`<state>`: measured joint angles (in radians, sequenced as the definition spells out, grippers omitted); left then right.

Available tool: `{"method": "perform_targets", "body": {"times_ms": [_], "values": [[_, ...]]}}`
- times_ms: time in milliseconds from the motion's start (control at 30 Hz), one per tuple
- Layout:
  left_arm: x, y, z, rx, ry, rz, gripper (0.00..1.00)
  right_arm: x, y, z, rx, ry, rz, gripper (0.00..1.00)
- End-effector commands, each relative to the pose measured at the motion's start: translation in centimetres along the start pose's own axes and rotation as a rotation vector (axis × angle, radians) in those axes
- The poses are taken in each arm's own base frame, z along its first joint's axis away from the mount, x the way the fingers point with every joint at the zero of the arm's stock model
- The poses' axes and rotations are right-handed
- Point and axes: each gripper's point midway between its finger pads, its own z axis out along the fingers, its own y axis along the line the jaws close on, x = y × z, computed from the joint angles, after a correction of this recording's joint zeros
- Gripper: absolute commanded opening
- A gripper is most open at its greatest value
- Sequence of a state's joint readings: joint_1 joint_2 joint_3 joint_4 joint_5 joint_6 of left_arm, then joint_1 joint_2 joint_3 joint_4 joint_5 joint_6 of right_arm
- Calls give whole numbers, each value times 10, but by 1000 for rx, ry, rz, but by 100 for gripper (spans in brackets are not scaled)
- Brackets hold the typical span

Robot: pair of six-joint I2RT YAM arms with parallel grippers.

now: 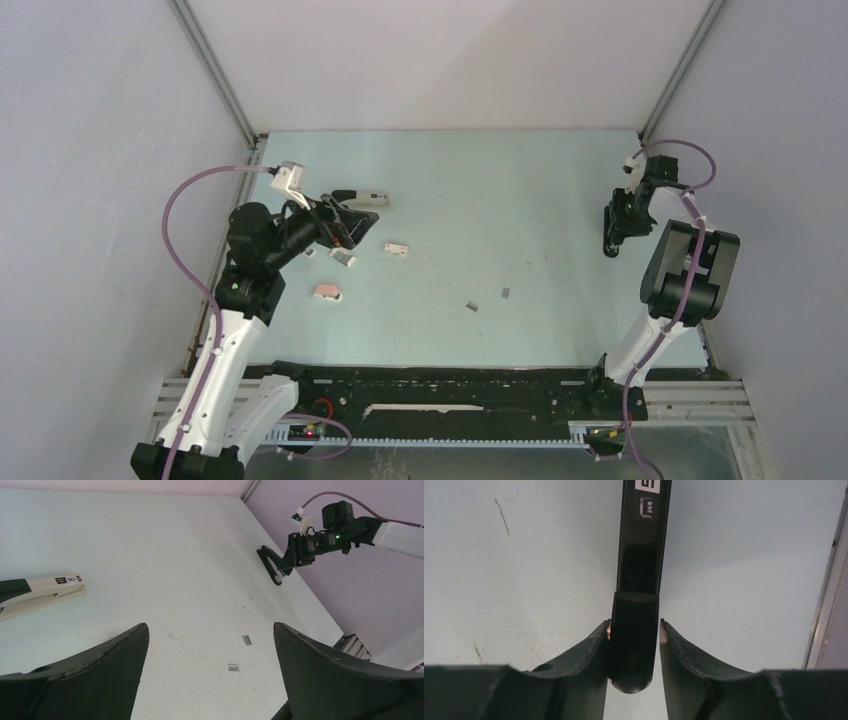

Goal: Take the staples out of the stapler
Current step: Pick up the stapler from the center of the board.

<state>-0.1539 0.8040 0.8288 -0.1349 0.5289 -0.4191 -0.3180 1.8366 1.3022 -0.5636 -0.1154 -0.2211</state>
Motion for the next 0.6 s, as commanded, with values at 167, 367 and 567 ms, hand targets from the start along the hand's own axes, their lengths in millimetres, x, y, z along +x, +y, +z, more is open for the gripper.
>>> {"method": "perform_targets", "body": {"times_ms": [167, 367, 567], "values": [[-4, -3, -1, 22, -26, 10, 100, -16, 1, -7, -12, -33, -17, 17], [-5, -6, -2, 46, -34, 14, 100, -27, 13, -32, -63, -100, -63, 0], [-6, -8, -1, 77, -39, 12, 100, -32, 41, -69, -191, -198, -95, 0]]}}
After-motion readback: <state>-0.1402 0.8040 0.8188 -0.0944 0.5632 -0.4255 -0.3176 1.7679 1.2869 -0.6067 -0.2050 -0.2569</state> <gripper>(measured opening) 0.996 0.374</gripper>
